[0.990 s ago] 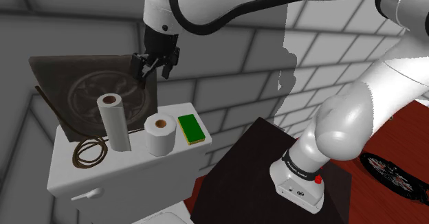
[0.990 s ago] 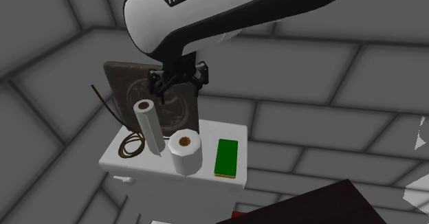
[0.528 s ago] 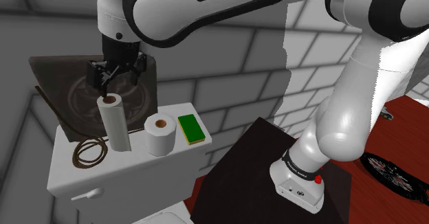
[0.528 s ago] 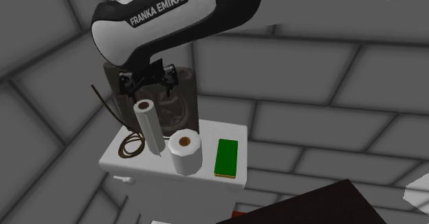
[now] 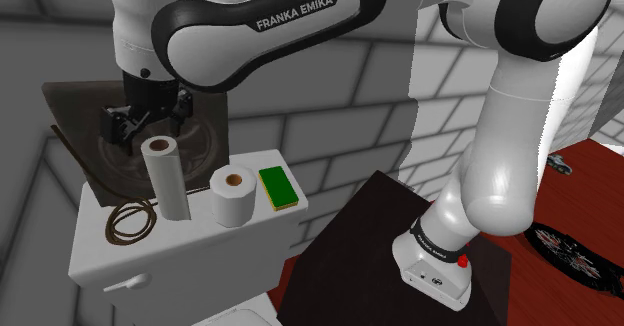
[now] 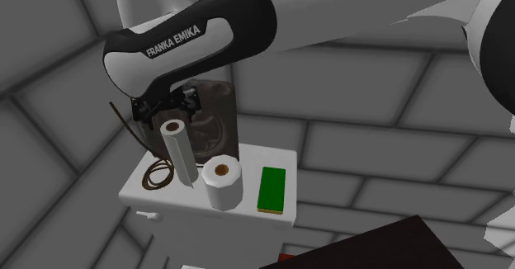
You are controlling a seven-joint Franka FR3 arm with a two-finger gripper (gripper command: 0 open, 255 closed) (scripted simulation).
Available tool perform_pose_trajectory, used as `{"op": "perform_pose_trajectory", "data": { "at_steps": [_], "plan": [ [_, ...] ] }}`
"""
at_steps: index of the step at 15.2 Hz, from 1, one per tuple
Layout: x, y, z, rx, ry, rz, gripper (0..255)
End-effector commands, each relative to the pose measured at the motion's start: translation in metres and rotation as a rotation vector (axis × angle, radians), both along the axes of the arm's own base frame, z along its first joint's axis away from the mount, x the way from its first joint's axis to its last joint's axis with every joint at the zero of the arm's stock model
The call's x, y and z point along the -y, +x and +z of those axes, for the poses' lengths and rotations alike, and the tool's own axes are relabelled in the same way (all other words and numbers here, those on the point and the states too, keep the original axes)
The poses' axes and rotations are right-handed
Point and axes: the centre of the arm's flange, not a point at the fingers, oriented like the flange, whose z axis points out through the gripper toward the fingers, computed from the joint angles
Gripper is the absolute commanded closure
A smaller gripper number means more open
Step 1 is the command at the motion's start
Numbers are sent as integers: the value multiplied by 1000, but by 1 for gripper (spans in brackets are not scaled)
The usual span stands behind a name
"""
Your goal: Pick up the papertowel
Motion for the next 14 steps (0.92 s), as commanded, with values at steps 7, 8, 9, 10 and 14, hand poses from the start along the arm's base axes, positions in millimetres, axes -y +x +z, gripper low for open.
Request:
{"op": "perform_pose_trajectory", "data": {
  "at_steps": [7, 8, 9, 10, 14],
  "plan": [
    [0, 1, -19, 1, 0, 0, 255],
    [0, 1, -19, 1, 0, 0, 255],
    [0, 1, -18, 1, 0, 0, 255],
    [0, 1, -19, 1, 0, 0, 255],
    [0, 0, -19, 1, 0, 0, 255]
  ]
}}
